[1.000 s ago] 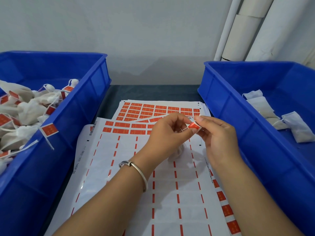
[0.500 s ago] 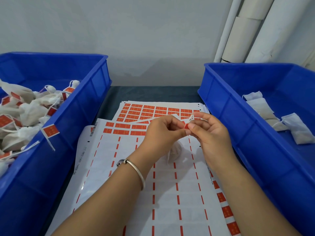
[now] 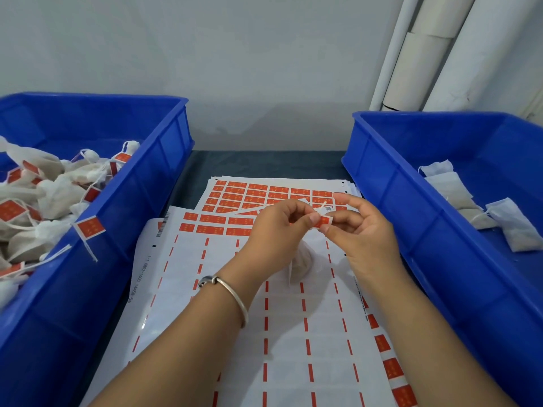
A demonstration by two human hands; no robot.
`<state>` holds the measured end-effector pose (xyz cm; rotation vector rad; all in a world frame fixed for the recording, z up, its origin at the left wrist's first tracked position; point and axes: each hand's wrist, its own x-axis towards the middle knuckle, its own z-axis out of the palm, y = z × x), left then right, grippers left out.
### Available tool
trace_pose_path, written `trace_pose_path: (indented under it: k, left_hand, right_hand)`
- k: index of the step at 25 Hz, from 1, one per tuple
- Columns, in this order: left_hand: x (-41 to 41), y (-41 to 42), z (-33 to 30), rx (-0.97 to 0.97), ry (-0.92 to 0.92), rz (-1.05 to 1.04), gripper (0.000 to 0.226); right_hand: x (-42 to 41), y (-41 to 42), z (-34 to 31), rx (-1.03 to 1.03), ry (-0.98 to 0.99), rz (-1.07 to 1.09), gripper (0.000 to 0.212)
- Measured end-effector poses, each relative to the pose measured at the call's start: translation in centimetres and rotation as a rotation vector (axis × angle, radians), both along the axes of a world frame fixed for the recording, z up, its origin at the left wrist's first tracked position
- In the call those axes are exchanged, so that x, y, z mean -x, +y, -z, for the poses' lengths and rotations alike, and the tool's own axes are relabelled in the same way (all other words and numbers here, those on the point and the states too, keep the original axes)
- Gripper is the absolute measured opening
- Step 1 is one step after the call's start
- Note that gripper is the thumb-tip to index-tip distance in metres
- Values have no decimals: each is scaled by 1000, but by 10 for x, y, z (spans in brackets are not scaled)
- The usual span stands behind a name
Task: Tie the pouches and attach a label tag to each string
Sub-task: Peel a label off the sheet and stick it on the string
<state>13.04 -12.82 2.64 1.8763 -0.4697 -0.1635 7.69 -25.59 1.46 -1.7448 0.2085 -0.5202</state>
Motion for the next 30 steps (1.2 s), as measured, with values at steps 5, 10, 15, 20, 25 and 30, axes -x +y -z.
trace_pose_path:
  k: [5,10,15,20,25,30]
  left_hand:
    - [-2,4,-2,-57,-63,56,16]
    - [-3,11,-7,-127,-139,-37,21]
    - [0,22,-30,-70,-253,-181,21]
    - [7,45,-65,35,-362,-371,18]
    - [-19,96,-128,146,-499,-547,18]
    - [-62,162,-164,-1,-469,-749,22]
  right_hand:
    - [1,-2,3,-44,-21,-11,40]
    - [-2,4,18,-117,79,-83,36]
    - [-5,7,31,-91,213,-122,31]
    - [-7,9,34,-99,267,-143,26]
    - [-3,8,33,-68,276,-160,20]
    - [1,10,29,-43,273,-162,17]
